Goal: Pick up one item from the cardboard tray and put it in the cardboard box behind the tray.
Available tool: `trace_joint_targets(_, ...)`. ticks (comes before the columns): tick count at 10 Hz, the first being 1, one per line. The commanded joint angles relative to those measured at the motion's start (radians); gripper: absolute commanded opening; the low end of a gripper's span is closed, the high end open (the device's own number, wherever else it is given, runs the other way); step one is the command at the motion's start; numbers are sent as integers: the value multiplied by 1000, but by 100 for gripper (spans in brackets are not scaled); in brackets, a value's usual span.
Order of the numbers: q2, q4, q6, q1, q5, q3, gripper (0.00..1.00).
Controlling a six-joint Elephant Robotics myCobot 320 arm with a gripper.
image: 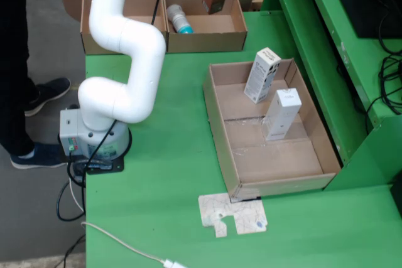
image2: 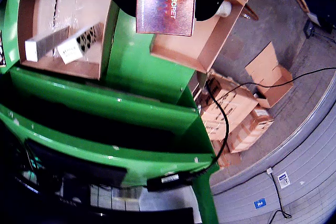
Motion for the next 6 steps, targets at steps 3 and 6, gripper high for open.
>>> trace_joint_targets(3, -53, 260, 41, 62, -86, 21, 0)
trace_joint_targets(6, -3, 122, 134, 119, -85, 21, 0)
